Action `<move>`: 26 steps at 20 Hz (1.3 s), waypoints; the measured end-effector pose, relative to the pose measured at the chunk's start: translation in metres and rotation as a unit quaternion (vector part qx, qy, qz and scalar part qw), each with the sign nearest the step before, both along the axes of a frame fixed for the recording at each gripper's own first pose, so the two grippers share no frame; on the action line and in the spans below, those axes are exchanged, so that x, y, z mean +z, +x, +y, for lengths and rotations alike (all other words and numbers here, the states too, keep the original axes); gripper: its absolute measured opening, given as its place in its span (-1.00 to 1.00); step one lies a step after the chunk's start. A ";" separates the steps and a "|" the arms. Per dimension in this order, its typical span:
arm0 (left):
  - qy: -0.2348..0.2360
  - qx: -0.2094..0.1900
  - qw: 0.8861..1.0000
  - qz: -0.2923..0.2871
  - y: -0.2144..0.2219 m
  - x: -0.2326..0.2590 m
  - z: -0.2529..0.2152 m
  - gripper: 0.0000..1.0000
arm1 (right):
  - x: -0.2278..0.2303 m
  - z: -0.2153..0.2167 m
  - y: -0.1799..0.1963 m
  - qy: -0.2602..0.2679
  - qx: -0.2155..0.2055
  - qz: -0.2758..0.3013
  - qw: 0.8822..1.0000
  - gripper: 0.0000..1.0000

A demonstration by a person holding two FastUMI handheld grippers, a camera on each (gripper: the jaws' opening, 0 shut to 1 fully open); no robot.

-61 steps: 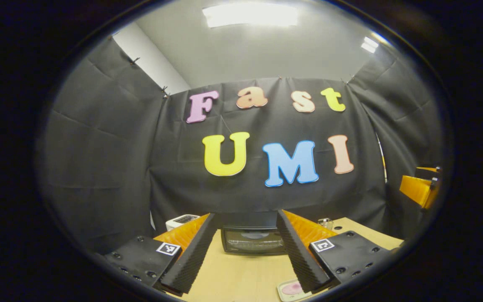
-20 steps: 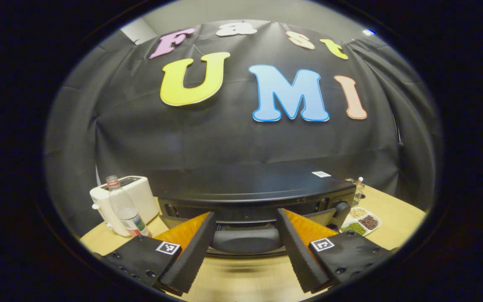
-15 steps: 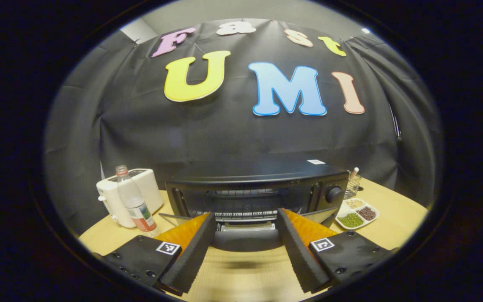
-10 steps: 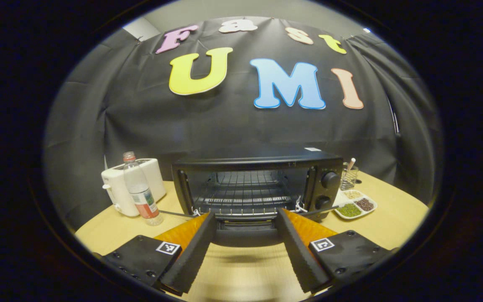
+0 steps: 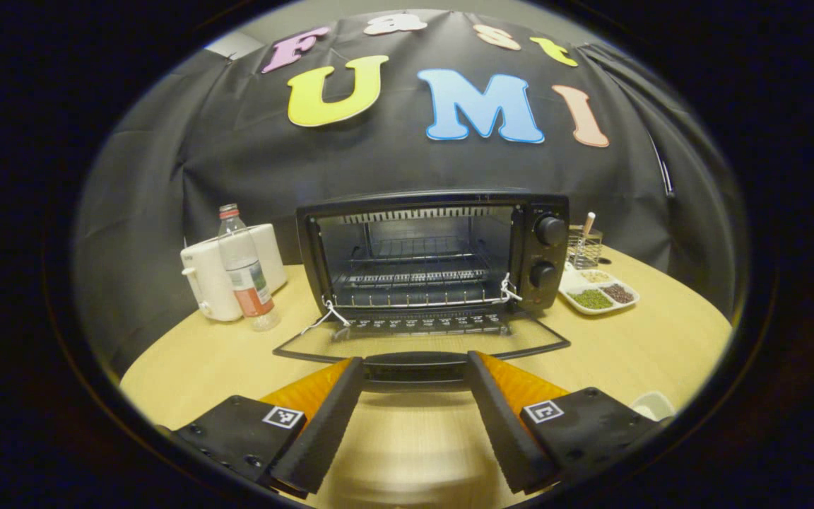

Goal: Open the electric oven with the left hand, put the food in, and close the electric oven.

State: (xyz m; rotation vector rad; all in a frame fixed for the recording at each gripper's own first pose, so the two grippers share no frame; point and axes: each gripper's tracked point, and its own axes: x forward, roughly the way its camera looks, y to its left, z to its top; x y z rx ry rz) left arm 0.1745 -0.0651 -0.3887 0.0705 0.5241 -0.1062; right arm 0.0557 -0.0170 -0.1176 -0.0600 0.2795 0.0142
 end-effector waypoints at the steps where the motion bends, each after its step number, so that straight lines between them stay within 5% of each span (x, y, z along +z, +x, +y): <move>1: -0.006 0.006 1.000 -0.006 -0.005 0.009 0.002 1.00 | -0.002 0.002 -0.001 0.000 0.008 0.002 1.000 0.99; 7: -0.023 0.029 0.996 -0.081 -0.020 0.109 0.020 0.94 | -0.024 0.018 0.000 0.049 0.063 0.040 0.996 0.99; 12: -0.025 0.031 0.988 -0.150 -0.041 0.202 0.038 1.00 | -0.069 0.036 -0.006 0.085 0.137 0.127 0.979 0.99; 16: -0.016 0.035 0.983 -0.178 -0.067 0.247 0.055 0.94 | -0.111 0.050 -0.023 0.126 0.199 0.226 0.945 1.00; 26: 0.010 0.084 0.973 -0.217 -0.101 0.300 0.109 0.99 | -0.219 0.067 -0.050 0.179 0.221 0.450 0.847 0.96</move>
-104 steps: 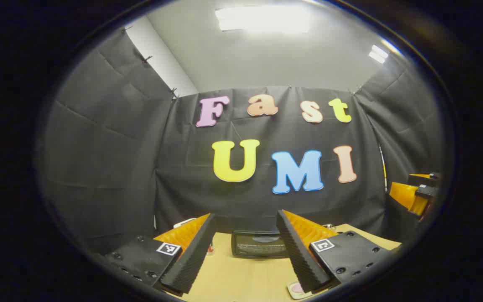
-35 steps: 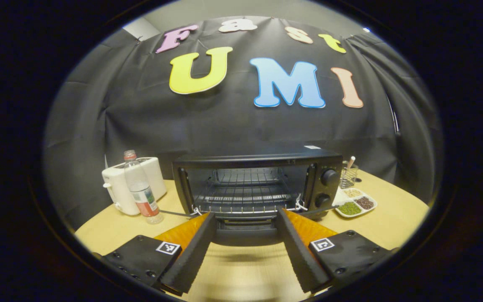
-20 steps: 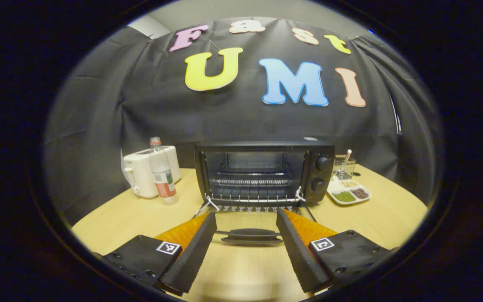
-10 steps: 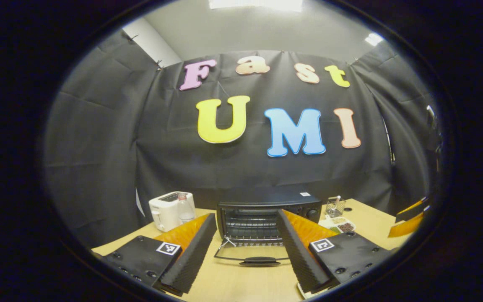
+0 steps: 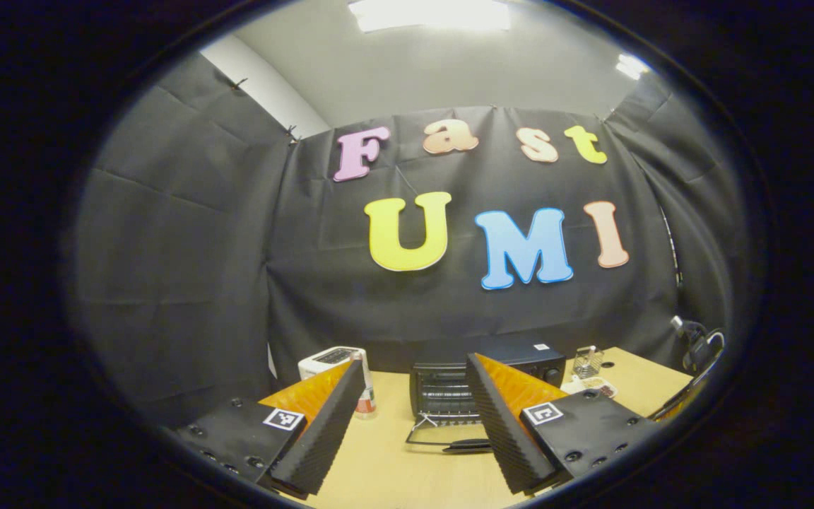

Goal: Open the electric oven with the left hand, put the food in, and close the electric oven.

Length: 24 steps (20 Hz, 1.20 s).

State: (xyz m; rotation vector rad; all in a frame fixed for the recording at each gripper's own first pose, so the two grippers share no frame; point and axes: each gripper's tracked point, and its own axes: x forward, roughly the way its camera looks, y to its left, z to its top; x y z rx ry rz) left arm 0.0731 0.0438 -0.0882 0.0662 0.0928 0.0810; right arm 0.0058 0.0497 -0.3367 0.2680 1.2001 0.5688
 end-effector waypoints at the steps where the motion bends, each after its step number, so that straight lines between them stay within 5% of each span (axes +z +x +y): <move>1: -0.001 0.005 1.000 -0.003 -0.003 0.002 0.005 1.00 | -0.011 -0.004 0.000 -0.008 0.002 0.014 1.000 0.90; 5: 0.001 0.024 1.000 -0.004 -0.009 0.003 0.022 1.00 | -0.045 -0.013 -0.005 -0.046 0.018 0.046 0.998 0.91; 10: -0.002 0.039 0.999 0.003 -0.010 -0.005 0.035 1.00 | -0.050 -0.011 -0.008 -0.050 0.030 0.084 0.995 0.69; 12: -0.002 0.040 0.999 0.003 -0.006 -0.005 0.037 1.00 | -0.067 -0.012 -0.007 -0.068 0.027 0.094 0.993 -0.67; 16: -0.006 0.034 0.999 -0.002 0.003 -0.004 0.032 1.00 | -0.054 -0.023 -0.008 -0.089 0.008 0.113 0.990 -0.51; 17: -0.008 0.030 1.000 -0.004 0.006 -0.004 0.030 1.00 | -0.065 -0.018 -0.010 -0.097 0.005 0.125 0.987 -0.92; 24: -0.012 0.021 1.000 -0.013 0.016 -0.002 0.031 1.00 | -0.052 0.001 -0.014 -0.032 -0.032 0.175 0.983 -1.00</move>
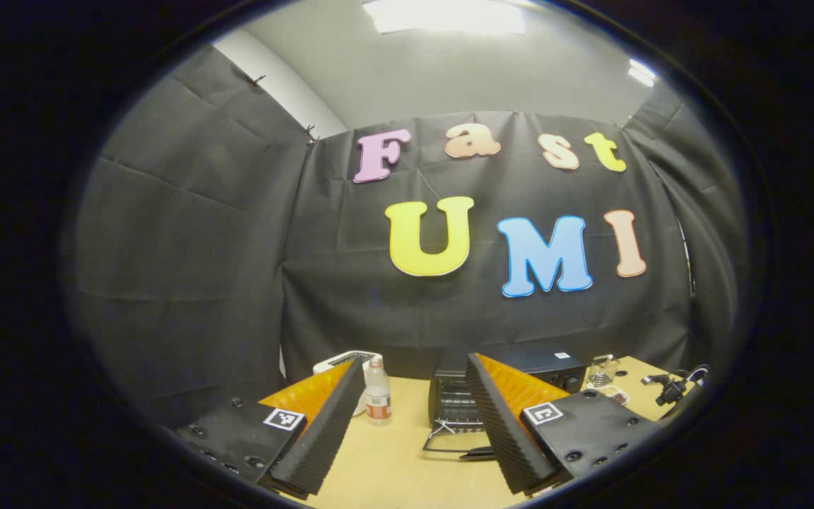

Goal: Open the electric oven with the left hand, put the food in, and close the electric oven.

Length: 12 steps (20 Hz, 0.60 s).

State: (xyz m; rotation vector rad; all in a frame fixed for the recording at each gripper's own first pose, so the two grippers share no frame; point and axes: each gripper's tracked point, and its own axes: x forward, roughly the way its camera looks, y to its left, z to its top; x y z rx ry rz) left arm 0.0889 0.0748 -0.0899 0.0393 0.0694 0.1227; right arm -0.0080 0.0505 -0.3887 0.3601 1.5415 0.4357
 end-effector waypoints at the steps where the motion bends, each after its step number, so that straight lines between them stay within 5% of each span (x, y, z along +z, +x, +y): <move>1: -0.002 0.001 1.000 0.000 0.001 -0.001 0.001 1.00 | 0.003 0.003 -0.001 0.003 -0.001 -0.001 1.000 -0.99; 12: -0.018 0.004 1.000 0.003 0.013 -0.012 0.014 1.00 | 0.048 0.059 0.019 0.086 -0.066 0.011 0.994 -1.00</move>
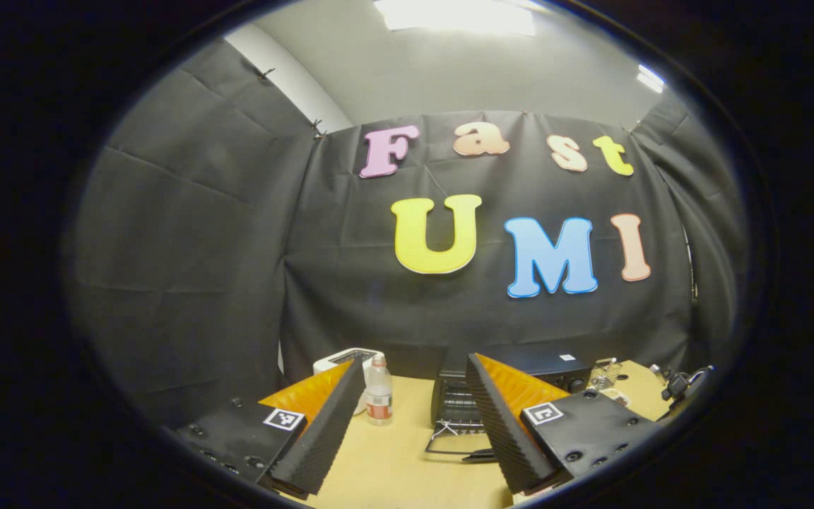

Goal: Open the electric oven with the left hand, put the food in, and close the electric oven.

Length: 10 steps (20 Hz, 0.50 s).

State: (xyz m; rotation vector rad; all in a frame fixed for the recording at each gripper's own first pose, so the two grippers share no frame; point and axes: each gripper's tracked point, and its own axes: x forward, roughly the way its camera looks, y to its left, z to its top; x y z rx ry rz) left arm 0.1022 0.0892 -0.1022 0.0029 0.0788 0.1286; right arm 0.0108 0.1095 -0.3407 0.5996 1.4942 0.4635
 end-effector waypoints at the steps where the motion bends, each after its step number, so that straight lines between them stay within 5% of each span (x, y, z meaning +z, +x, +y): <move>1: -0.001 0.000 1.000 -0.001 0.002 -0.001 0.001 1.00 | 0.003 0.007 0.006 0.006 -0.013 -0.002 1.000 -0.99; 10: -0.010 0.007 1.000 0.001 0.029 -0.014 0.031 1.00 | 0.013 0.058 0.085 0.020 -0.139 -0.029 0.990 -1.00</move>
